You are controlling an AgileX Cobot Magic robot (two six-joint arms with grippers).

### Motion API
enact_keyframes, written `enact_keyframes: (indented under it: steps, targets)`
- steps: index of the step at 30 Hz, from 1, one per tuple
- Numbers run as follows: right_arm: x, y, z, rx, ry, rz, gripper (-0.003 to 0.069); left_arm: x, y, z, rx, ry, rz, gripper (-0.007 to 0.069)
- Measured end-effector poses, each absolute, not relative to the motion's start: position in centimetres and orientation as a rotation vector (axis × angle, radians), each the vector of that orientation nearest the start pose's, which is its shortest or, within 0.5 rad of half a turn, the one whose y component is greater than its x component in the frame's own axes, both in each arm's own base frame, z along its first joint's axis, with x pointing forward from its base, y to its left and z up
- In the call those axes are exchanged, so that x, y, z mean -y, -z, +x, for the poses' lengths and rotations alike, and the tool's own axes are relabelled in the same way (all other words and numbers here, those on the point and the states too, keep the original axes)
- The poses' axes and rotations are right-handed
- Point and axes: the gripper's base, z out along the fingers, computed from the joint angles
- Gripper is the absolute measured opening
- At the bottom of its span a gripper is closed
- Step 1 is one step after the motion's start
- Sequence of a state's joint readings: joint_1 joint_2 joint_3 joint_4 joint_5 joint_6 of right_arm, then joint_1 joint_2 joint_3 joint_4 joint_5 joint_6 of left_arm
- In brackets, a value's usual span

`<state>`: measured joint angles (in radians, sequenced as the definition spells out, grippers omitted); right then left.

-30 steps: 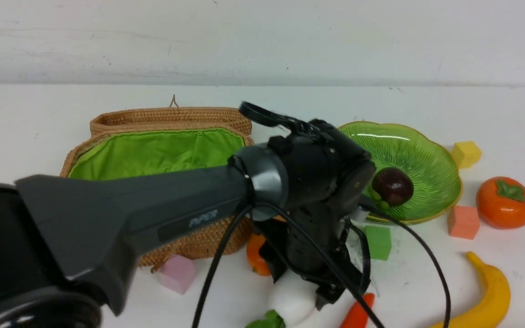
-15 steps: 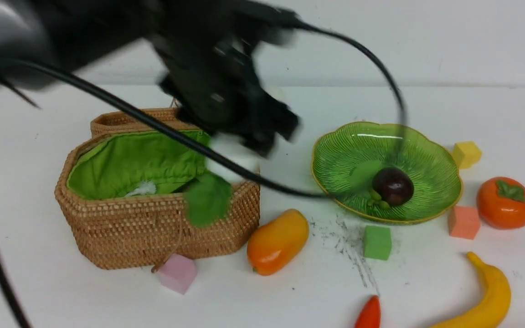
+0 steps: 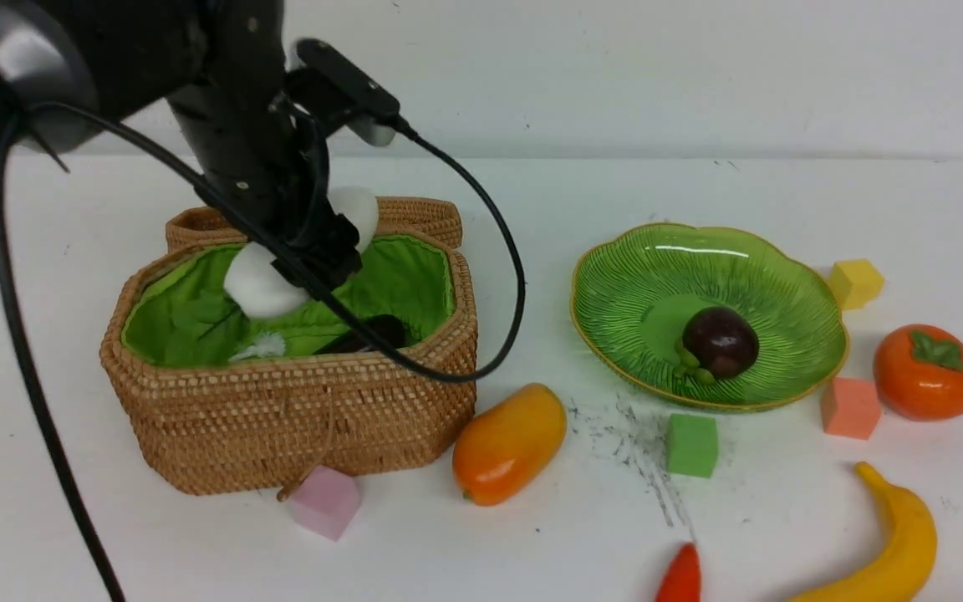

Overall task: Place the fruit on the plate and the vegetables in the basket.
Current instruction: Take a daikon with your left arm and place it on the basket on the left, then use the left arm to grab a carrot and put it into the left basket

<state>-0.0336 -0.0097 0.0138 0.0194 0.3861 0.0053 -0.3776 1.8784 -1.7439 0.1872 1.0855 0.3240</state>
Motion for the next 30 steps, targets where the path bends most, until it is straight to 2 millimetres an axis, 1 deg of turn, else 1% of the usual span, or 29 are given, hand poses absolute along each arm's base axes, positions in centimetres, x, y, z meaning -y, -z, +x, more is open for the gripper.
enact_keyframes:
  steps: [2,6,8,10,13,17,19,22,25,28,30]
  targets:
    - [0.1,-17.4,5.2,-1.873,0.0,0.048,0.0243,13.9,-30.6,39.1,-2.509,-0.234,0.981,0.0521]
    - [0.1,-17.4,5.2,-1.873,0.0,0.048,0.0243,13.9,-30.6,39.1,-2.516,-0.227,0.947,0.0526]
    - [0.1,-17.4,5.2,-1.873,0.0,0.048,0.0243,13.9,-30.6,39.1,-2.52,-0.223,0.928,0.0566]
    - [0.1,-17.4,5.2,-1.873,0.0,0.048,0.0243,13.9,-30.6,39.1,-2.525,-0.211,0.917,0.0631]
    - [0.1,-17.4,5.2,-1.873,0.0,0.048,0.0243,14.1,-30.6,39.1,-2.531,-0.187,0.906,0.0668]
    - [0.1,-17.4,5.2,-1.873,0.0,0.048,0.0243,14.2,-30.6,39.0,-2.539,-0.165,0.891,0.0663]
    - [0.1,-17.4,5.2,-1.873,0.0,0.048,0.0243,14.3,-30.6,38.9,-2.553,-0.134,0.866,0.0641]
    - [0.1,-17.4,5.2,-1.873,0.0,0.048,0.0243,14.6,-31.8,37.7,-2.575,-0.031,0.841,0.0606]
    - [0.1,-17.4,5.2,-1.873,0.0,0.048,0.0243,15.0,-34.2,35.5,-2.584,0.131,0.806,0.0575]
    - [0.1,-17.4,5.2,-1.873,0.0,0.048,0.0243,15.2,-36.8,33.2,-2.577,0.294,0.761,0.0563]
    - [0.1,-17.4,5.2,-1.873,0.0,0.048,0.0243,15.3,-37.9,32.2,-2.56,0.358,0.741,0.0561]
